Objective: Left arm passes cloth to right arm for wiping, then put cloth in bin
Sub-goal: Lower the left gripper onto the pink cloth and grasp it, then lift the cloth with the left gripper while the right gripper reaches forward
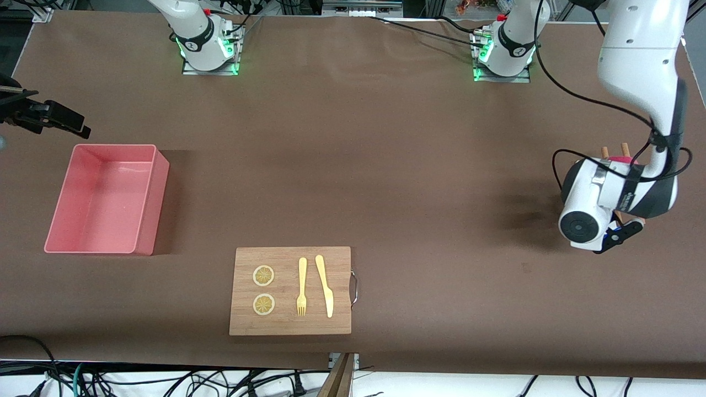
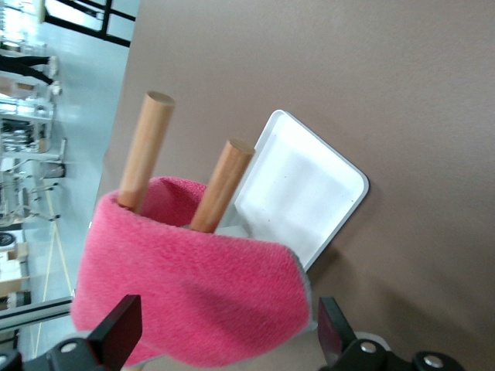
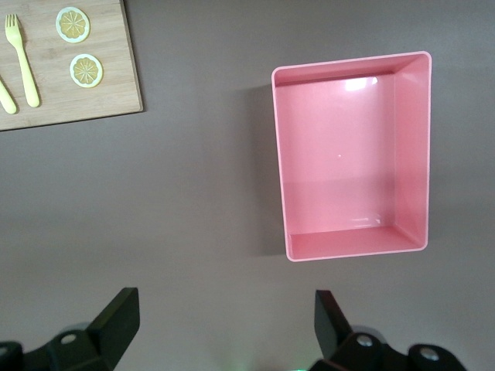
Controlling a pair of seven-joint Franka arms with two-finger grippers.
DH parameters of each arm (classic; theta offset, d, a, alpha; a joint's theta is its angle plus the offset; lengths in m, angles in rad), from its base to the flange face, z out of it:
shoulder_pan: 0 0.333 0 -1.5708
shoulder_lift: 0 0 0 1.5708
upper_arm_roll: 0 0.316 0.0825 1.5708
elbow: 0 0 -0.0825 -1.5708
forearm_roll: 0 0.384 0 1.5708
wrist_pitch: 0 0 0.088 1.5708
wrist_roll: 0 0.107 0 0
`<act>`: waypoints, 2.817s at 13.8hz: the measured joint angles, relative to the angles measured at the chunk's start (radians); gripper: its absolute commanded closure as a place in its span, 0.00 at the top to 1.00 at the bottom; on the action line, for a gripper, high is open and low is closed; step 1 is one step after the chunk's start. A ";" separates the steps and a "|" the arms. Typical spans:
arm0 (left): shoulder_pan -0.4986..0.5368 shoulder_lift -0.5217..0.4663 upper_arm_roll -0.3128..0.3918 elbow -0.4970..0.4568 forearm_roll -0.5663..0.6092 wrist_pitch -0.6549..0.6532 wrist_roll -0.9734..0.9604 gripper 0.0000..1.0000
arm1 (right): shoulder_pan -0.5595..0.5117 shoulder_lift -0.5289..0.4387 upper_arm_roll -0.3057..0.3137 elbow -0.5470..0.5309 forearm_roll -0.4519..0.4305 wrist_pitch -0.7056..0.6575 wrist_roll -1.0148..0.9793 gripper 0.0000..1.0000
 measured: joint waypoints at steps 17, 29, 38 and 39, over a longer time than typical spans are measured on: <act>-0.027 0.066 0.001 0.002 0.047 -0.082 -0.257 0.03 | 0.000 0.000 0.000 0.000 0.000 0.000 0.001 1.00; -0.033 -0.027 -0.006 0.054 -0.092 -0.140 -0.035 0.00 | 0.001 0.019 0.004 -0.001 0.000 0.021 0.001 1.00; -0.053 -0.236 -0.117 0.123 -0.444 -0.323 0.141 0.00 | 0.002 0.125 0.007 -0.091 0.104 0.138 0.163 1.00; -0.053 -0.239 -0.148 0.157 -0.471 -0.351 0.144 0.00 | 0.004 0.142 0.011 -0.097 0.144 0.150 0.230 1.00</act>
